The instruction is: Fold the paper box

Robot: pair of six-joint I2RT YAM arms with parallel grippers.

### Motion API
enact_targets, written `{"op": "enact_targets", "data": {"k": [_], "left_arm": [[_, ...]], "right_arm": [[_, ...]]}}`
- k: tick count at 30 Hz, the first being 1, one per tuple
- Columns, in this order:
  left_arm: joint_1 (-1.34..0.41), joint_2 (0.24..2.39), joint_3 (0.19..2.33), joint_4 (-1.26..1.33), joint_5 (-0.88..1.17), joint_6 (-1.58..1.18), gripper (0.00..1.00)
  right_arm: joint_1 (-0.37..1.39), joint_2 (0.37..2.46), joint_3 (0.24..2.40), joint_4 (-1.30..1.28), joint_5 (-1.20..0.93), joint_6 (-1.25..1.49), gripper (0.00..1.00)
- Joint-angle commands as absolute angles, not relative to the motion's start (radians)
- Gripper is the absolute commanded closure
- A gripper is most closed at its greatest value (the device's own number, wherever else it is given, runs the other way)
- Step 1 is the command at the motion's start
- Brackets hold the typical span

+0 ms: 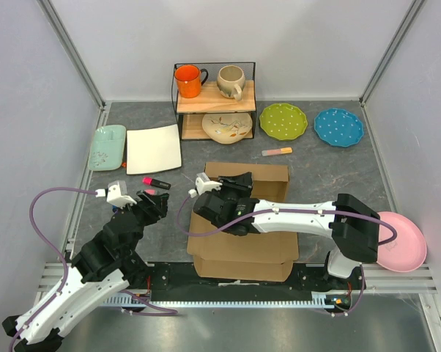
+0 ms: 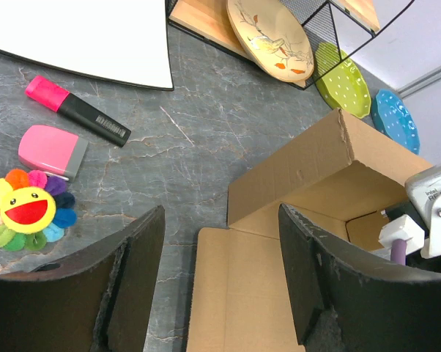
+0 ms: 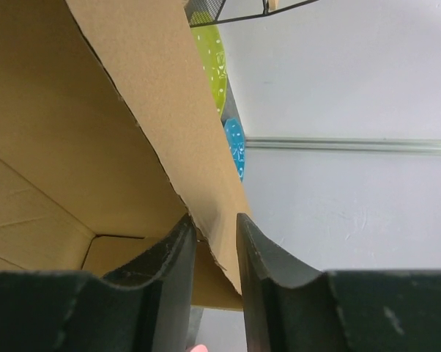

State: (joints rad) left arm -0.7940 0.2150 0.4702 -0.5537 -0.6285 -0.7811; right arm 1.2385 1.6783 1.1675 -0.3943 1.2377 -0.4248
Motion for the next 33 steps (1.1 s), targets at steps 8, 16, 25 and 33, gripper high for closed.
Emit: {"op": "enact_targets", "data": {"k": [8,16,25,33], "left_arm": [[-0.798,0.229,0.518,-0.558,-0.669,-0.785,0.31],[-0.798,0.227,0.555,-0.56,-0.686,-0.767,0.31],[-0.798,0.238,0.663,-0.477,-0.727,-0.645,0.31],[-0.798,0.253,0.802,-0.43,-0.701,-0.578,0.31]], "right_arm": [[1.215,1.678,1.158,-0.368,1.278,-0.445,0.89],[1.184,1.635,1.227,-0.481,1.251,-0.366,1.0],[0.708,1.47,1.528,-0.838,0.634,0.104,1.0],[0.346,1.345,1.356,-0.769,0.023,0.342,1.0]]}}
